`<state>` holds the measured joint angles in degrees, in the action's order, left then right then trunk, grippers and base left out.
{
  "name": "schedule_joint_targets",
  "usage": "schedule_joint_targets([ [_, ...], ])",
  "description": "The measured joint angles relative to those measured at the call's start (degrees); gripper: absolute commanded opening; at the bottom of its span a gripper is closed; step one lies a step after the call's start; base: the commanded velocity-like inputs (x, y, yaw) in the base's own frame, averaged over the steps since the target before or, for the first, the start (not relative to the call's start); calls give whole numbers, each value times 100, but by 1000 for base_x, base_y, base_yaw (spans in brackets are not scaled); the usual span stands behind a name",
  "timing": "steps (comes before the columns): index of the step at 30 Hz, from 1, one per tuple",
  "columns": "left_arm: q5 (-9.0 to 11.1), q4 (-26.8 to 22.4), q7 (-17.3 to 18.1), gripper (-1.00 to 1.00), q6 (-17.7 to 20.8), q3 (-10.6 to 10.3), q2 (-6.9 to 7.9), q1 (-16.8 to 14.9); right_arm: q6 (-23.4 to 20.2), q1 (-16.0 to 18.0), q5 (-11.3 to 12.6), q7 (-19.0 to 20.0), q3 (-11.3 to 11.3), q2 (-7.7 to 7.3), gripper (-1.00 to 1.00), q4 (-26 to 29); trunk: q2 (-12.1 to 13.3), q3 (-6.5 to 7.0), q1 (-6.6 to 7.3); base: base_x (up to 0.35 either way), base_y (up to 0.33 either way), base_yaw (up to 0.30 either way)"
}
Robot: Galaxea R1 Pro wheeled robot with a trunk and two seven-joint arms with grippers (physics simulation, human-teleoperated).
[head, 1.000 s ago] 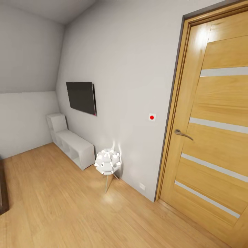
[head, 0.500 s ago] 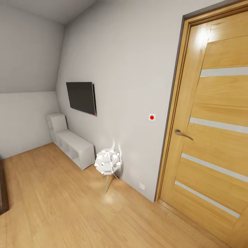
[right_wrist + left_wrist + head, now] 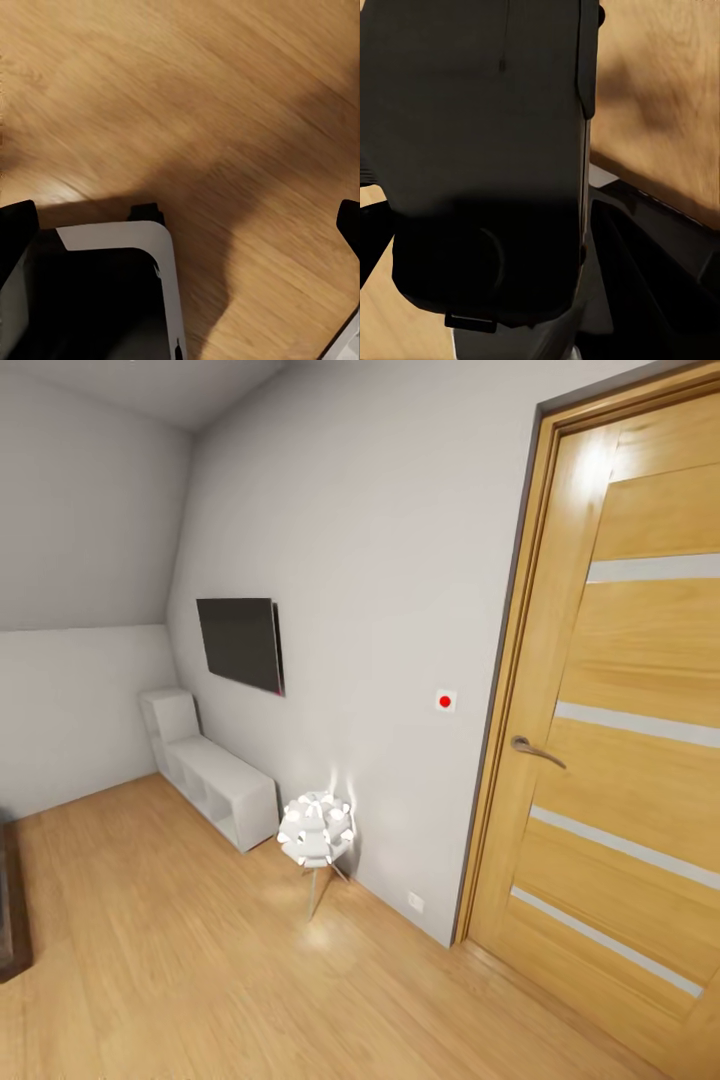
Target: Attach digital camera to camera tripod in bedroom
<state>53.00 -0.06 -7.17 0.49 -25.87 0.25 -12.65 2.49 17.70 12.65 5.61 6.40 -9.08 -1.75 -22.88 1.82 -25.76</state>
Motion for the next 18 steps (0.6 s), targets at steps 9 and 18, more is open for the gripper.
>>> schedule_joint_targets([
  [9,34,-4,9,-100,-10,8,-16,0,8,0,-6,0,-2,-2,100,0,0,0,0,0,0,241],
  [18,50,-2,10,-100,-13,9,-14,0,13,0,-7,0,-2,-5,100,0,0,0,0,0,0,270],
])
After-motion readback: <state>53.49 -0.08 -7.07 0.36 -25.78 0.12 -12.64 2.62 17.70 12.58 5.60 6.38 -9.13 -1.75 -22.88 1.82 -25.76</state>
